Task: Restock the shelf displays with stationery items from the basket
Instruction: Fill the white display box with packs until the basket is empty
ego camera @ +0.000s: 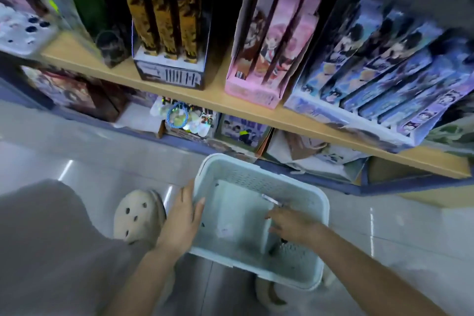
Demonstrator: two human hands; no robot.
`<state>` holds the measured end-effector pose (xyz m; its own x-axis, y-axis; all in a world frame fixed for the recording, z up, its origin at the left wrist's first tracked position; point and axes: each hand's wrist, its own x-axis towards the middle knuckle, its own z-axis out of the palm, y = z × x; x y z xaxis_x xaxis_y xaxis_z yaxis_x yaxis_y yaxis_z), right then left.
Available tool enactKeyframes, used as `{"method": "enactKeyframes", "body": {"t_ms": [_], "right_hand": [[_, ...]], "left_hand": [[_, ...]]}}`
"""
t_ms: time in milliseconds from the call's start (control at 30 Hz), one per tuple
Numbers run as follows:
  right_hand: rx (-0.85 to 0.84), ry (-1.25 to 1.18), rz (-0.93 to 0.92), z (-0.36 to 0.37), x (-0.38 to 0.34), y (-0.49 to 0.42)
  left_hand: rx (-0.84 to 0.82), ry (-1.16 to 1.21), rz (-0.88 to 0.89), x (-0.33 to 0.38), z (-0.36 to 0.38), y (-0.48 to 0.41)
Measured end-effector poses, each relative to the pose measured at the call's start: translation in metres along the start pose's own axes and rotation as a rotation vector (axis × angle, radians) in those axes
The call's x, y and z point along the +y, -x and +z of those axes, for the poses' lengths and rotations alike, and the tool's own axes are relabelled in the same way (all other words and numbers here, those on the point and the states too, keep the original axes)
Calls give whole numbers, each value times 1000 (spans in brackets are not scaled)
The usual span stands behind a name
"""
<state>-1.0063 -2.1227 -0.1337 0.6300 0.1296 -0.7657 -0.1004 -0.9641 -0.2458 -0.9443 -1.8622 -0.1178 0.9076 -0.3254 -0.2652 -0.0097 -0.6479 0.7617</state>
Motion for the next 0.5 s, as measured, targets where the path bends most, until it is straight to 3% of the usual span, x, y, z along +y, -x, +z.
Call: {"method": "enactKeyframes", "body": {"t_ms": [100, 233, 500], "right_hand": [[-135, 31, 4, 14, 16, -20], [-261, 208, 8, 23, 33, -39], [-195, 439, -85, 13, 41, -39]], "left_hand": [[7, 129, 11, -6, 6, -10], [11, 125, 108, -7, 8, -35], [81, 103, 125, -3, 12, -45]]}}
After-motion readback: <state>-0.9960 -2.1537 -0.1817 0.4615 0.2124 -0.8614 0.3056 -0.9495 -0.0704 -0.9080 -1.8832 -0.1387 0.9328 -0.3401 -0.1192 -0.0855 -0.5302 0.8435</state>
